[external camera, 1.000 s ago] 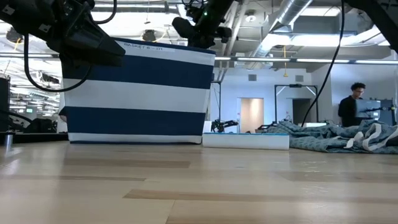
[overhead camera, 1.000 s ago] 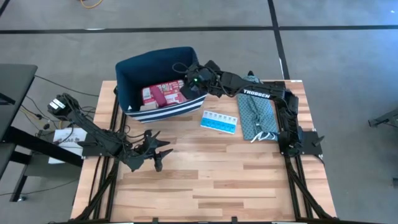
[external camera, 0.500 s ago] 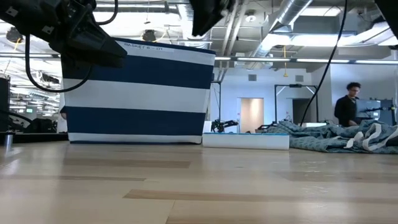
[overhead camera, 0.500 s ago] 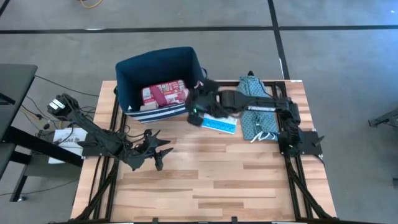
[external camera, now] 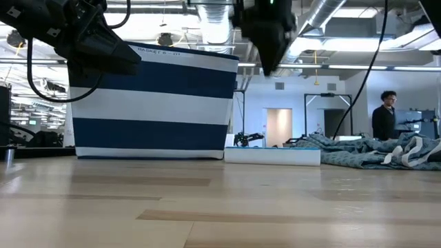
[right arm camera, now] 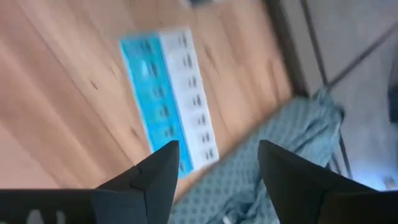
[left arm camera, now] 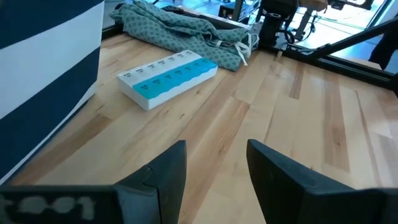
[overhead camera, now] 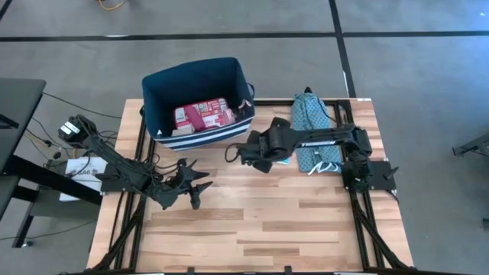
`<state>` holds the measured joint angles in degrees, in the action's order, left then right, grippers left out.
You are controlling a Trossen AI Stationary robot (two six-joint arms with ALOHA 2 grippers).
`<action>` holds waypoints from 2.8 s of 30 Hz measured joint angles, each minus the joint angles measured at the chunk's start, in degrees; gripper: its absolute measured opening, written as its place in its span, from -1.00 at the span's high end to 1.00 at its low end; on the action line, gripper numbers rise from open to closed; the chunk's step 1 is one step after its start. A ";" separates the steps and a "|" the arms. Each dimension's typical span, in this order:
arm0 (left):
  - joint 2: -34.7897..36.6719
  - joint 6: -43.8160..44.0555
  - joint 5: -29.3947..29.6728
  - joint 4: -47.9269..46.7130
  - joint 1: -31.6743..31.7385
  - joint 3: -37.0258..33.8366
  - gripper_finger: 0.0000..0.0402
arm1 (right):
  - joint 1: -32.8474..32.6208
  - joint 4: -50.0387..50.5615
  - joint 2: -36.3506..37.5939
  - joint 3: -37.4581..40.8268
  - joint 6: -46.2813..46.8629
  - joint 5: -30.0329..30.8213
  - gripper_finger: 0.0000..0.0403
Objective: Pick & place medical supplies in basket/bin
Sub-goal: Put the white pill organizer into the blue bin
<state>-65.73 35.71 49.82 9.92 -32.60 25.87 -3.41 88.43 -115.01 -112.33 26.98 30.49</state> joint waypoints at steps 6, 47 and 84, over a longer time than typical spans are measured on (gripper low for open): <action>0.00 1.44 -0.01 -0.22 0.00 0.00 0.22 | 3.82 -4.69 -0.40 11.55 3.70 -3.01 -0.04; 0.01 1.59 0.02 -0.16 0.02 -0.02 0.22 | 5.73 -28.92 -0.55 30.25 4.63 -3.18 0.99; 0.00 1.61 0.04 -0.16 0.02 0.00 0.22 | 6.55 -36.79 -0.55 30.31 1.62 -1.77 1.00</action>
<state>-65.73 37.32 49.87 9.76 -32.58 25.87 3.15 51.65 -115.57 -82.02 28.60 28.71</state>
